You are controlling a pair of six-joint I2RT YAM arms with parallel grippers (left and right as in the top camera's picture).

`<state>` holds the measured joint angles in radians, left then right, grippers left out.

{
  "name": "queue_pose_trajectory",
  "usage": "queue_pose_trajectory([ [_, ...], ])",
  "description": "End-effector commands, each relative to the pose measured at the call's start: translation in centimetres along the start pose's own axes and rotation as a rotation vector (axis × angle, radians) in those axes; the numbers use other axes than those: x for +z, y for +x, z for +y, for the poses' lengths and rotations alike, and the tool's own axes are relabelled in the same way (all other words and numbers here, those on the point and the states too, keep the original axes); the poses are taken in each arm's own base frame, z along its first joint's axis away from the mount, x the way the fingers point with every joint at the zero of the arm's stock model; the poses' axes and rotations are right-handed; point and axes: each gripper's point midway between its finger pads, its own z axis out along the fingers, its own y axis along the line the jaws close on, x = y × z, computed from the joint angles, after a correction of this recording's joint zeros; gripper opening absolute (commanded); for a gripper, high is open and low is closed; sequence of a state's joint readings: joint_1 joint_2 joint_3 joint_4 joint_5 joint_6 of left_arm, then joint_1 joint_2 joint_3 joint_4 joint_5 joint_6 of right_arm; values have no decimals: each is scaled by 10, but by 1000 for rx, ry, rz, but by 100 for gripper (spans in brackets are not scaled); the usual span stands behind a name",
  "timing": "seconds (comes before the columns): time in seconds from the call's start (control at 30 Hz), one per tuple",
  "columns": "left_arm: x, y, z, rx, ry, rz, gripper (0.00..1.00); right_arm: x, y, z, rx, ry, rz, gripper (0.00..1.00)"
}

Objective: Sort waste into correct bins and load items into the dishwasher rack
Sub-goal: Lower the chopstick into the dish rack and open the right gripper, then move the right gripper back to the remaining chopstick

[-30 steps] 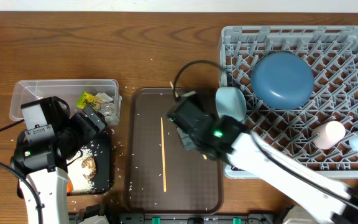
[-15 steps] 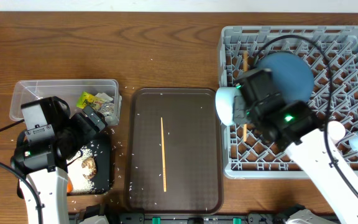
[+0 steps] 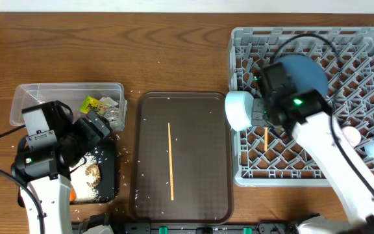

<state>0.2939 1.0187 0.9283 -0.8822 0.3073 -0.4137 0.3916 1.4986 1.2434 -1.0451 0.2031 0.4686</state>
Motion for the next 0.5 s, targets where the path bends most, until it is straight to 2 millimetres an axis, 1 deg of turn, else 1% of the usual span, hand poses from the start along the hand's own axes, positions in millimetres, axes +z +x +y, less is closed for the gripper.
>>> queue_pose_trajectory([
  [0.0,-7,-8,-2,20,0,-34,98,16,3,-4,-81,34,51,1],
  [0.13,-7,-8,-2,20,-1,-34,98,22,2,-6,-101,55,60,1],
  [0.17,-7,-8,-2,20,-1,-34,98,22,2,-7,-101,59,58,4],
  [0.2,-7,-8,-2,20,0,-34,98,22,1,-6,-108,57,57,21],
  [0.23,-7,-8,-2,20,-1,-34,98,22,2,-6,-108,56,57,44],
  [0.27,-7,-8,-2,20,0,-34,98,22,2,-6,-109,57,60,48],
  [0.37,-7,-8,-2,20,0,-34,98,16,0,-5,-128,47,42,49],
  [0.43,-7,-8,-2,20,-1,-34,98,6,-2,1,-129,14,26,50],
  [0.47,-7,-8,-2,20,-1,-34,98,-1,-2,6,-131,-17,12,50],
])
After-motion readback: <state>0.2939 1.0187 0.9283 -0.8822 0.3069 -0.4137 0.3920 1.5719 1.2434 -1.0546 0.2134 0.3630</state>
